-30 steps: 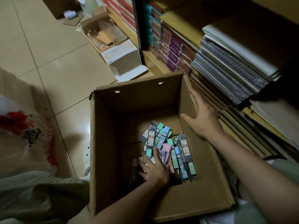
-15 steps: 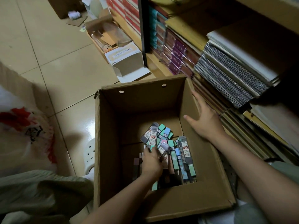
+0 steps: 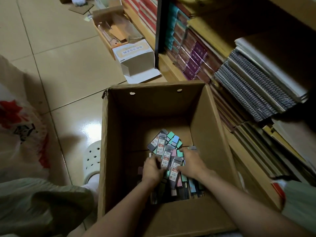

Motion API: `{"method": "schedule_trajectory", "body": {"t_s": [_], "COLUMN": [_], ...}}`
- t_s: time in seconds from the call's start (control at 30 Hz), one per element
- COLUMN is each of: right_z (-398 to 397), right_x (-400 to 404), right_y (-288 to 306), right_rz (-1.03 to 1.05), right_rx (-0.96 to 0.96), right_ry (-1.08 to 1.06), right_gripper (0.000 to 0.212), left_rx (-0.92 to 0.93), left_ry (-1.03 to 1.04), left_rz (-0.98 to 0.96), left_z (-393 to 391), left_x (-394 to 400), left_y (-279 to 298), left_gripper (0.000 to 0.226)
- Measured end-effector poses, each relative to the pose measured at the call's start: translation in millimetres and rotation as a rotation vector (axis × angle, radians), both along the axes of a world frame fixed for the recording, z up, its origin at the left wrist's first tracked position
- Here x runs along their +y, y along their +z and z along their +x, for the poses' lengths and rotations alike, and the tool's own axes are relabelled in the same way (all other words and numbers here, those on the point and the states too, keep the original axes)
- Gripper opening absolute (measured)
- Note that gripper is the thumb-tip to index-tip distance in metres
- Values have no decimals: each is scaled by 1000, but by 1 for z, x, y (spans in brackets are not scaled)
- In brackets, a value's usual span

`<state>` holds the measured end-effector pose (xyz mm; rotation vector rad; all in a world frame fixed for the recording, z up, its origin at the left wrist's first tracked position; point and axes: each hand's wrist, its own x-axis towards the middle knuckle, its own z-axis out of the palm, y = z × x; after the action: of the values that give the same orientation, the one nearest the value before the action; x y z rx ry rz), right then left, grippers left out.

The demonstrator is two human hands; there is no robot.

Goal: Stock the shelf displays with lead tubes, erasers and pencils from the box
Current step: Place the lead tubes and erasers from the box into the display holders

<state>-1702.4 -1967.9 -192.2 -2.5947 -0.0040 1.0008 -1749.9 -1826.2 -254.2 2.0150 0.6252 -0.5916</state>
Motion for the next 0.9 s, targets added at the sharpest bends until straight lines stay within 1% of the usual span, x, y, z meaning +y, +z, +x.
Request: {"method": "schedule_trajectory", "body": {"t_s": [0.07,0.17,0.23,0.3,0.43,0.5,0.57,0.63,0.7,0.8,0.9], "right_z": [-6,-10,-10,-8,0,2,3,4,7,10,14], "right_x": [1,6,8,7,-6,-11,-12,-8,1,16,24], "right_y": [-13,-25,-29,-32,-30,-27,-24,-23,-21,-23,-24], "right_rz": [-28,-50,-53,2,102,157,244,346,448,530,602], "right_rx": [15,-24,-37,-50,-138,-165,-169,-142,-87,-67,-24], "right_ry": [-6,5,-18,-95,-200,-264,-354,-437,-502,-505,-502], "right_gripper": [79,80,72,61,47,41,38,40,42,41,43], "left_rx": [13,8,4,-5,-40,-46,-33,10,32,51,30], "left_ry": [86,185,228,265,327,398,453,456,457,395,311], "left_rz": [-44,-58,-68,-81,-135,-224,-367,-492,-563,-638,-694], "left_z": [0,3,6,9,15,17,19,22,23,23,21], "left_x": [3,4,2,1,1,1,2,3,3,1,3], "left_y": [-3,-6,-7,-6,-3,0,6,12,17,23,24], "left_gripper": [27,25,26,25,20,18,23,30,32,27,29]}}
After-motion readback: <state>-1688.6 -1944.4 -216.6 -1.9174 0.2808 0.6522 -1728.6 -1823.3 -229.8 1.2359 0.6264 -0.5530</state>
